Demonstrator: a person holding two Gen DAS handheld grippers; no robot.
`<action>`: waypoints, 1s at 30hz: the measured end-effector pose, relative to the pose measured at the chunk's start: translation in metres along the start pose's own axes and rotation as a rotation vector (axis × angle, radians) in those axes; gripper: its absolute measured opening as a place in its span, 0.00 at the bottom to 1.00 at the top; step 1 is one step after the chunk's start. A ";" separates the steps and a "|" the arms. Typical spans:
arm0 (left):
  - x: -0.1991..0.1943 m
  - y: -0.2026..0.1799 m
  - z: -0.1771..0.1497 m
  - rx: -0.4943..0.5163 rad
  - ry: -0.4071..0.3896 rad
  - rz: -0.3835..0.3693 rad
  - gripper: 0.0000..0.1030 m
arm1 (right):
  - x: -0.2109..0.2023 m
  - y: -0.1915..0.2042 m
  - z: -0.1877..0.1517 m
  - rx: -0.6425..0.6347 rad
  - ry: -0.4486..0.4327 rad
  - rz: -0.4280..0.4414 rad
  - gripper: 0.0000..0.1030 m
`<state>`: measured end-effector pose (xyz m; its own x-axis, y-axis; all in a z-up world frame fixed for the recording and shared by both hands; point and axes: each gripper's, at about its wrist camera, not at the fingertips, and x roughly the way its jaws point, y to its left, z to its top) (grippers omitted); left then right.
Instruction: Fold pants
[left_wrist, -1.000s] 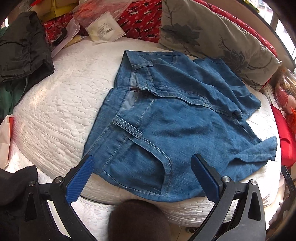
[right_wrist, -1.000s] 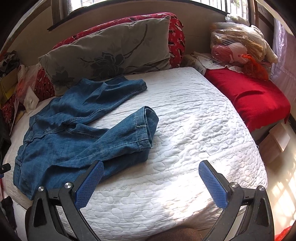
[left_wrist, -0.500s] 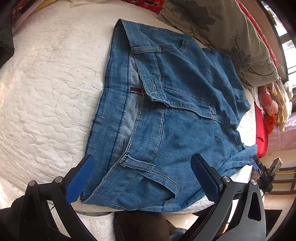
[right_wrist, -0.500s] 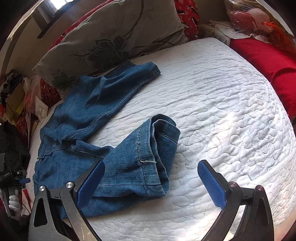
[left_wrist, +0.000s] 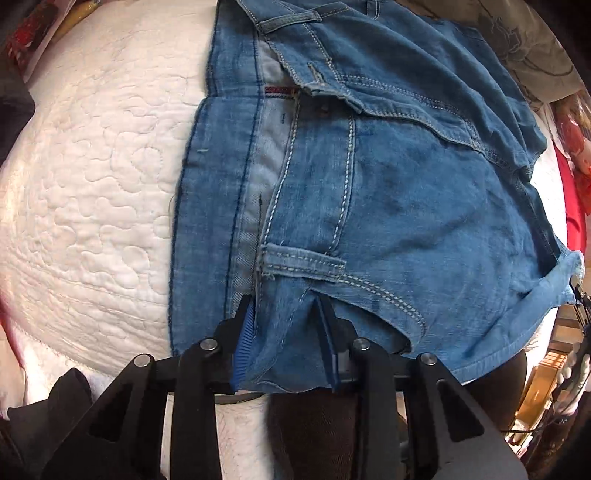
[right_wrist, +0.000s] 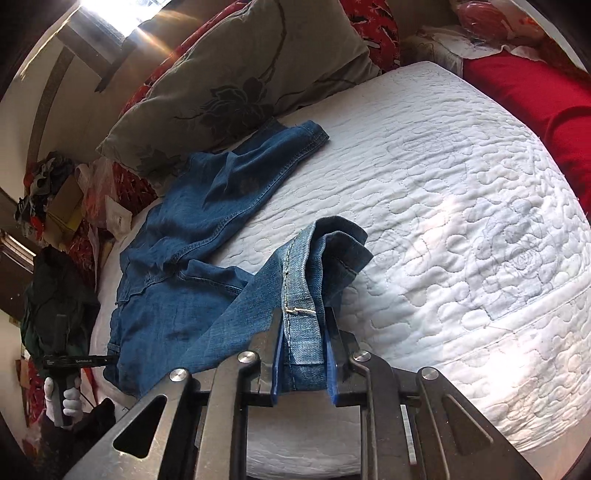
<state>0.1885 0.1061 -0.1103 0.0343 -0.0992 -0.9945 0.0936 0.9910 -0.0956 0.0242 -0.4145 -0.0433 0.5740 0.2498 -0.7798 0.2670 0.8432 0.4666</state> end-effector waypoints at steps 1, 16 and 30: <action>0.003 0.003 -0.004 -0.010 0.006 0.002 0.30 | -0.002 -0.013 -0.009 0.026 0.010 -0.014 0.17; -0.029 0.026 -0.026 -0.065 -0.087 -0.076 0.37 | -0.036 -0.064 -0.004 0.157 -0.077 -0.136 0.60; -0.008 0.028 0.006 -0.168 -0.075 -0.058 0.43 | 0.028 -0.044 0.041 0.050 -0.020 -0.197 0.04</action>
<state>0.1967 0.1341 -0.1049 0.1078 -0.1564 -0.9818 -0.0697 0.9839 -0.1644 0.0598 -0.4641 -0.0683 0.5217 0.0721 -0.8501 0.4138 0.8500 0.3261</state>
